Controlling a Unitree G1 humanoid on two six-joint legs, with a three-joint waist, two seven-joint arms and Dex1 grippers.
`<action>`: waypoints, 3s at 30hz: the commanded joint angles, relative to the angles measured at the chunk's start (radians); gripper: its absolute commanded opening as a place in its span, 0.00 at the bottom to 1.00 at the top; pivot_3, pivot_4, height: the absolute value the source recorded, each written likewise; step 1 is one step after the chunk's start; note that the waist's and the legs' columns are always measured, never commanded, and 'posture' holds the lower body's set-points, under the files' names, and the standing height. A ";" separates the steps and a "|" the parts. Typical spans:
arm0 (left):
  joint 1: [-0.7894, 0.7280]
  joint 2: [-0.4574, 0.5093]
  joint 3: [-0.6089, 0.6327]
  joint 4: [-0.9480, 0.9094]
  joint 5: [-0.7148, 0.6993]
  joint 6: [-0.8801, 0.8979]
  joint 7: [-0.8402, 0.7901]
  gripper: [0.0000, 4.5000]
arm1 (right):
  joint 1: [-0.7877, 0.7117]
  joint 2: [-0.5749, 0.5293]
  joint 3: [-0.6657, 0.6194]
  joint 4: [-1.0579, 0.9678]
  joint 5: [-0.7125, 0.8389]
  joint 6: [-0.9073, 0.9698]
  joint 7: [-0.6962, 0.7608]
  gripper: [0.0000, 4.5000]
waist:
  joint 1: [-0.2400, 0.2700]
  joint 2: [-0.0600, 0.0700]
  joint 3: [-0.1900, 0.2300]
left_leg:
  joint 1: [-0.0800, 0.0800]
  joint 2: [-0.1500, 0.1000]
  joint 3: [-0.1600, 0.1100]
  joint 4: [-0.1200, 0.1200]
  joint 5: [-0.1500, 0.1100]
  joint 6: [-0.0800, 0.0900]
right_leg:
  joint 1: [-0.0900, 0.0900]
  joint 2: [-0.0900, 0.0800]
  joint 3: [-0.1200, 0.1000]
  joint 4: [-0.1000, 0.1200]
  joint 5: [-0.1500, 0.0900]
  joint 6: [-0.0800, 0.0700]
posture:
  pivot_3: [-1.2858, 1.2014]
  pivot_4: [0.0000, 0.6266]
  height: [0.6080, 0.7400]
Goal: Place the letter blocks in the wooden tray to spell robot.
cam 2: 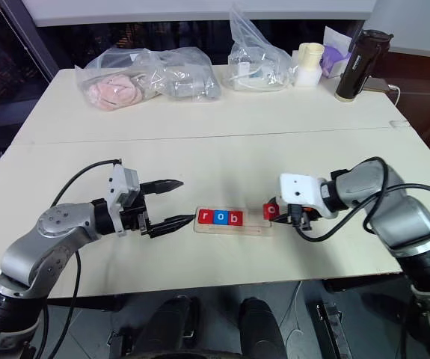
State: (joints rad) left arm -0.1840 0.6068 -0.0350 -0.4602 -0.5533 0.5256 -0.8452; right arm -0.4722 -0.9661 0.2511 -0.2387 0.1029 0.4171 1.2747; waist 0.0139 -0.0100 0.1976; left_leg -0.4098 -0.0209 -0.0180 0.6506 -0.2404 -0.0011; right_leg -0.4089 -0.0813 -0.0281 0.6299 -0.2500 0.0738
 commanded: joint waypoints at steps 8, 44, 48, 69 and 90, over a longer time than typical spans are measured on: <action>0.051 -0.001 0.011 0.013 0.028 -0.093 -0.028 1.00 | -0.083 0.082 0.066 -0.003 -0.044 0.071 -0.037 0.25 | -0.001 0.000 0.000 | 0.000 0.000 0.000 0.000 0.000 0.000 | 0.000 0.000 0.000 0.000 0.000 -0.001 | 0.52 0.24 1.00; -0.016 -0.007 0.000 -0.069 -0.015 0.026 0.049 1.00 | -0.081 0.130 0.108 0.058 -0.084 0.048 -0.051 0.99 | -0.001 0.000 0.000 | 0.000 0.000 0.000 0.000 0.000 0.000 | 0.000 0.001 0.000 0.001 0.001 0.002 | 0.52 0.24 1.00; -0.022 -0.008 0.000 -0.073 -0.018 0.035 0.050 1.00 | -0.088 0.134 0.098 0.069 -0.092 0.034 -0.072 0.99 | -0.001 0.000 0.000 | 0.000 0.000 0.000 0.000 0.000 0.000 | 0.000 0.001 0.000 0.001 0.001 0.001 | 0.52 0.24 1.00; -0.023 -0.026 -0.030 -0.033 0.006 -0.004 0.021 1.00 | 0.034 0.441 -0.368 -0.434 -0.163 0.943 -0.858 0.99 | -0.001 0.001 -0.001 | 0.000 0.000 -0.001 -0.002 0.000 0.000 | -0.002 0.000 0.000 0.001 0.000 -0.001 | 0.52 0.24 1.00; -0.060 -0.051 -0.072 0.054 0.051 -0.061 -0.051 1.00 | 0.171 0.813 -0.557 -0.290 -0.163 0.851 -1.154 0.99 | -0.010 0.002 -0.001 | 0.001 0.000 0.000 -0.002 0.001 -0.001 | -0.002 0.004 -0.001 0.002 0.001 -0.001 | 0.52 0.24 1.00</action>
State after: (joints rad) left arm -0.2464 0.5552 -0.1084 -0.3728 -0.5022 0.4805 -0.8942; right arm -0.2847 -0.1400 -0.2831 -0.5348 -0.0730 1.3065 0.1203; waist 0.0042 -0.0084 0.1963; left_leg -0.4092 -0.0205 -0.0180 0.6485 -0.2394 -0.0019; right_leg -0.4106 -0.0771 -0.0290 0.6317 -0.2482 0.0733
